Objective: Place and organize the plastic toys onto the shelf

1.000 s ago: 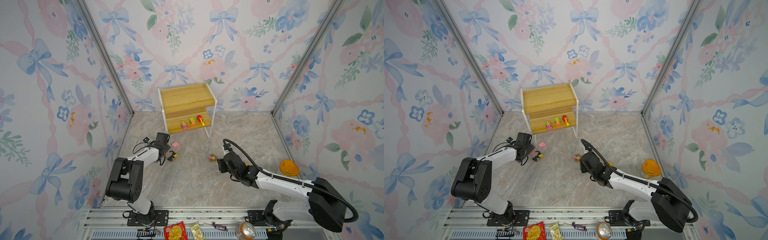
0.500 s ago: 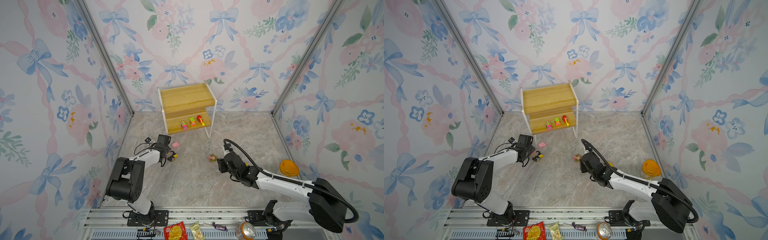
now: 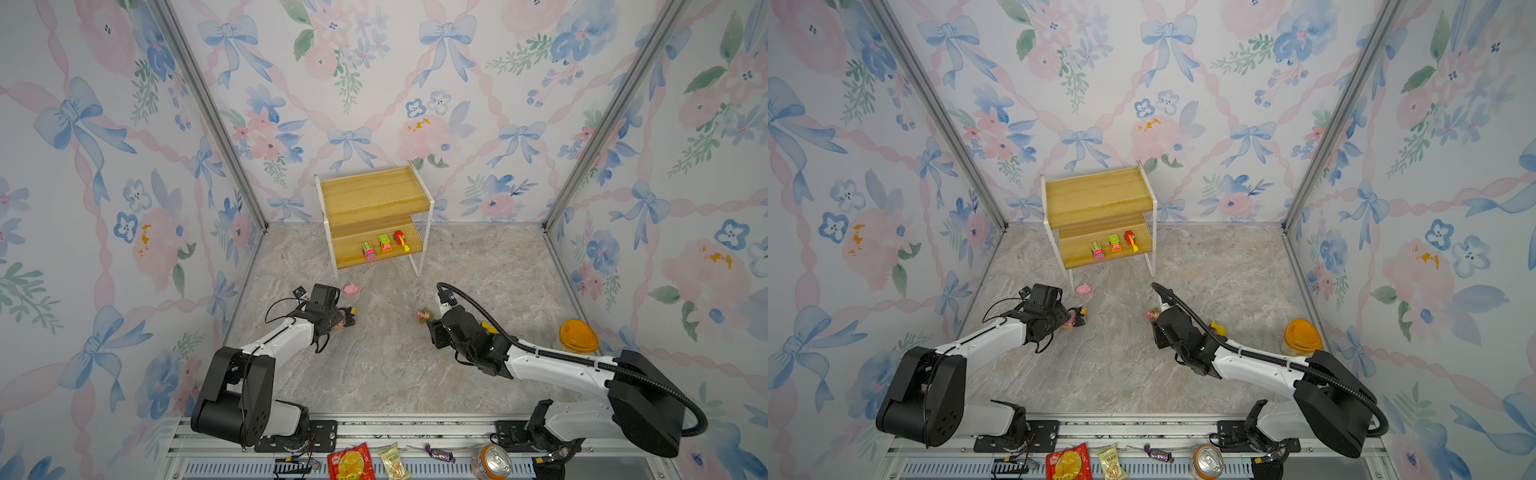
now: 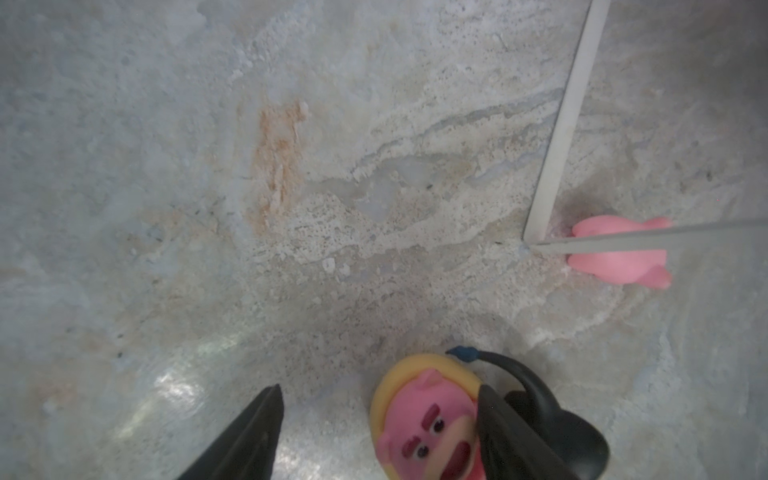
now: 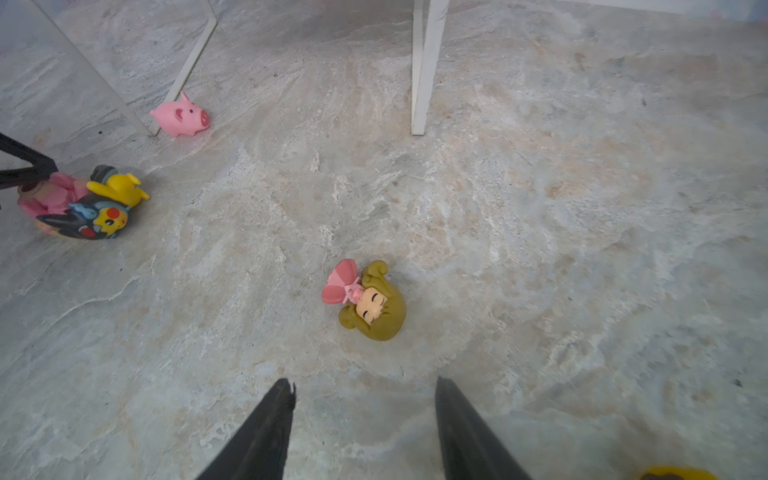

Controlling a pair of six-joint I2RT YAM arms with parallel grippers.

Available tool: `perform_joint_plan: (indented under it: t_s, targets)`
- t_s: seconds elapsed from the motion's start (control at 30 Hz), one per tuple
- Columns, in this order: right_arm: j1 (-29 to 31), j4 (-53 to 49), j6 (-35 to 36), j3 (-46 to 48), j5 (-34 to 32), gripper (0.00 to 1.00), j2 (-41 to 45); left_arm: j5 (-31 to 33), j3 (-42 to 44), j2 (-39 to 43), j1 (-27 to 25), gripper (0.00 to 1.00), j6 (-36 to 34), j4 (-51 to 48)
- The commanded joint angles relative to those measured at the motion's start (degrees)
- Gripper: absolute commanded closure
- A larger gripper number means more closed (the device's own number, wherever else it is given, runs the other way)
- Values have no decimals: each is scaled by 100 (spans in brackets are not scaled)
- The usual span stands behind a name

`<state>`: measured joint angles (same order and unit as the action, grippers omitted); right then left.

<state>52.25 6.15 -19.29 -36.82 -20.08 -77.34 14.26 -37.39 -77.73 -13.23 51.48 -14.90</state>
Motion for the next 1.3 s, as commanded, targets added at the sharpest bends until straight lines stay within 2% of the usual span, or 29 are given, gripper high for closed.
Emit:
perform_joint_plan:
  t_s: [0.0,0.1,0.27,0.47,0.7,0.9,1.27]
  targets:
    - [139,490,984,-464,851,42,-287,-88,-516,402,91,19,-480,-462]
    - [261,562,1770,-952,1673,42,-709,-281,-746,635,399,14,-716,-585]
    - [394,391,2654,-2119,2749,42,-1698,-666,-840,568,1064,10,-1026,-608]
    - [563,-333,3684,-3641,3491,42,-3230,-1292,-938,127,1770,7,-1338,-577]
    - [626,-319,4264,-4724,3730,34,-4319,-2141,-1049,-249,2198,4,-1658,-387]
    - [621,-258,4427,-5374,3747,25,-4903,-2365,-1013,-242,2268,2,-1777,-234]
    - [622,-1003,4763,-6598,3843,26,-5803,-2621,-717,-60,2454,2,-1624,66]
